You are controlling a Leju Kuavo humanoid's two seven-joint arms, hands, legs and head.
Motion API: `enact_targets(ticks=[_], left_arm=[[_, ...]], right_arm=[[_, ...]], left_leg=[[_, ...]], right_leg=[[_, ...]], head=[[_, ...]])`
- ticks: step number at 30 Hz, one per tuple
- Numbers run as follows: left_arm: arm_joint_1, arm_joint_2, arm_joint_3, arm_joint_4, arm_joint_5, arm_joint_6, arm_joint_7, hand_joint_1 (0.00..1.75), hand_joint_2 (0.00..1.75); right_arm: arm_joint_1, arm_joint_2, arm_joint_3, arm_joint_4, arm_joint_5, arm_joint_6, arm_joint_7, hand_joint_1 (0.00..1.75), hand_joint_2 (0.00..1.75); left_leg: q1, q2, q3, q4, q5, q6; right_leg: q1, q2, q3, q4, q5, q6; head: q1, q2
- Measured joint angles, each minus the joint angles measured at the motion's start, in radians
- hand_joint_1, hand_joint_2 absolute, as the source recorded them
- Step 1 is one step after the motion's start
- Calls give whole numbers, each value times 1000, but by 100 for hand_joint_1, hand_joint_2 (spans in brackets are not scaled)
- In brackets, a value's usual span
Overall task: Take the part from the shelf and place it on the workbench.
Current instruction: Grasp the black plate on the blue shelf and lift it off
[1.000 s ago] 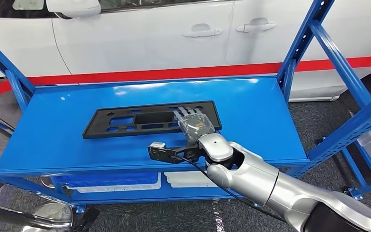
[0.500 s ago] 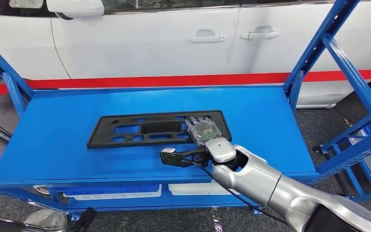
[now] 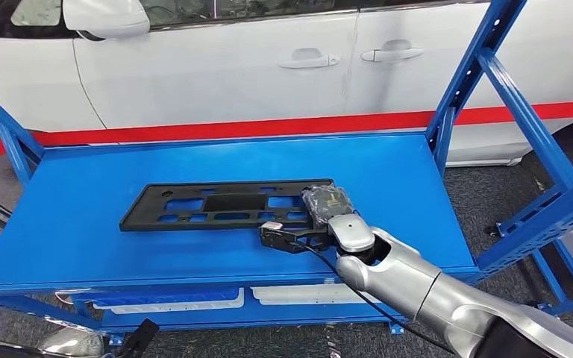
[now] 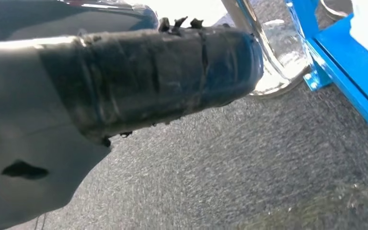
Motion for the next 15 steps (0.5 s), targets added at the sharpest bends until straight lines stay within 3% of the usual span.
enact_targets(ticks=[1,2,4,6,8,10,11,14,15], left_arm=[[1,0,0,0,2,-2,-8,0,44],[1,0,0,0,3,-3,-17,0,87],[-1,0,0,0,3,-6,-29,0,175],[-2,0,0,0,3,-12,-40,0,175],[-1,0,1,0,3,-16,-51,0,175],[-1,0,1,0,2,-16,-61,0,175],[-2,-1,2,1,3,-17,-66,0,175],[-4,0,5,1,6,-21,-85,0,175],[-4,0,7,1,8,-16,-89,0,175]], right_arm=[[1,-1,-2,1,2,-15,0,175,175],[1,-2,-6,2,4,-28,0,175,175],[-1,-4,-17,2,6,-47,0,175,175],[-4,-8,-26,2,10,-57,0,175,175],[-6,-13,-33,1,14,-67,0,175,175],[-6,-18,-40,-2,17,-80,0,175,175],[-6,-21,-43,-5,18,-88,0,175,175],[-1,-29,-49,-20,16,-120,-2,175,175],[2,-32,-50,-29,13,-132,-2,175,175]], left_leg=[[0,0,4,-8,15,0],[1,0,27,-55,46,0],[0,0,94,-188,98,3],[-3,-1,130,-257,111,11],[-3,-1,133,-261,112,23],[0,0,136,-268,118,36],[1,1,137,-272,121,42],[0,2,135,-273,123,53],[0,2,134,-272,123,53]], right_leg=[[0,0,0,2,-1,0],[-1,0,1,4,-3,1],[1,0,1,11,-8,7],[5,1,-1,14,-9,16],[7,2,1,10,-6,26],[6,2,-6,27,-22,36],[5,2,-21,61,-44,40],[2,0,-105,247,-132,46],[1,0,-122,286,-140,46]], head=[[0,0],[0,0],[0,0],[0,0],[1,0],[2,0],[3,0],[4,0],[4,0]])
